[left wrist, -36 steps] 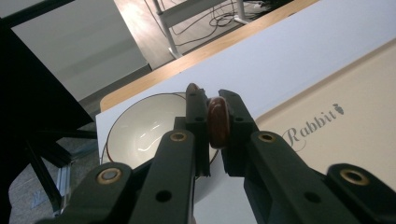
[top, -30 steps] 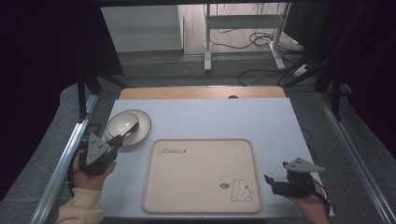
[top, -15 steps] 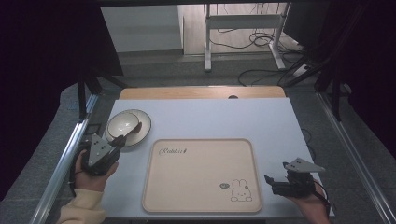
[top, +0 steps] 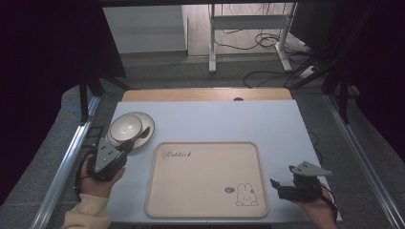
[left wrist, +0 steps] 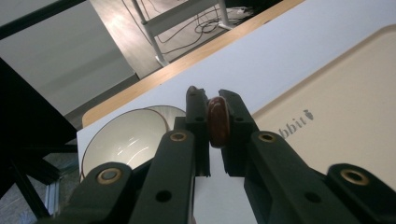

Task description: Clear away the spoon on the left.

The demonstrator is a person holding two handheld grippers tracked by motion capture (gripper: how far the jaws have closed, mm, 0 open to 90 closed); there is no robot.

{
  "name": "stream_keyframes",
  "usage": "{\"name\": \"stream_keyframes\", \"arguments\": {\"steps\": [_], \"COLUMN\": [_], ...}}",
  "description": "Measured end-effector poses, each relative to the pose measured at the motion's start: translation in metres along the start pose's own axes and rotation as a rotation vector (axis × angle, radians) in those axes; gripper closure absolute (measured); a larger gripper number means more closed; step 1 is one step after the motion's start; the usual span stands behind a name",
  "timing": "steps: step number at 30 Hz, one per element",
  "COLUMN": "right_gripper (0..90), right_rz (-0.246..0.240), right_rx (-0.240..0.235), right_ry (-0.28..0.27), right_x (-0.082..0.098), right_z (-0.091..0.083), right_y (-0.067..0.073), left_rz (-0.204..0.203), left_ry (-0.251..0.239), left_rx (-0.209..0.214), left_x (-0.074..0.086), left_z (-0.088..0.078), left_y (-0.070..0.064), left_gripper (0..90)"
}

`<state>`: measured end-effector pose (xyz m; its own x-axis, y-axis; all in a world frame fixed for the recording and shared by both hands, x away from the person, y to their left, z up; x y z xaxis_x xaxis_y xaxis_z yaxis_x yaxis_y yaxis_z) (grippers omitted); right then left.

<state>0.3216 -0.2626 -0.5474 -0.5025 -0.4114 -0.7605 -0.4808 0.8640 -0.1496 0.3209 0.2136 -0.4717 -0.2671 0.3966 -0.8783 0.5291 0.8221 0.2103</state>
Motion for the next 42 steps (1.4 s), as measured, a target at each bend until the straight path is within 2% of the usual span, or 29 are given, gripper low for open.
{"name": "stream_keyframes", "arguments": {"steps": [25,31,33,42], "right_gripper": [15.8,15.7,15.7,15.7], "right_rz": [0.003,0.002,0.001,0.001], "right_rx": [0.0,0.0,0.0,0.0], "right_ry": [0.001,0.002,0.003,0.003], "right_x": [0.0,0.0,0.001,0.001], "right_z": [0.0,0.0,0.0,0.0], "right_y": [0.0,0.0,0.0,0.0], "left_rz": [0.038,0.048,0.033,0.054], "left_ry": [0.005,0.008,-0.003,-0.002], "left_rx": [0.039,0.057,0.081,0.106], "left_x": [-0.005,-0.006,-0.008,-0.01], "left_z": [0.004,0.006,0.007,0.011], "left_y": [-0.017,-0.024,-0.029,-0.041], "left_gripper": [83.7,83.7,83.7,83.6]}}
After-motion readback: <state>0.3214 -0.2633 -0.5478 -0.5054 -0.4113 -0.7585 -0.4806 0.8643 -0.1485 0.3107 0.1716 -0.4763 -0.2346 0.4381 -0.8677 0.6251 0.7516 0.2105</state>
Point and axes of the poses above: each handheld gripper's, and its own axes: z roughly forward along the jaws, x roughly out of its underside, y roughly to its left, the point moved 10 cm from there along z, roughly forward along the jaws, and after that the axes turned 7 degrees about x, right-handed, at the moved point
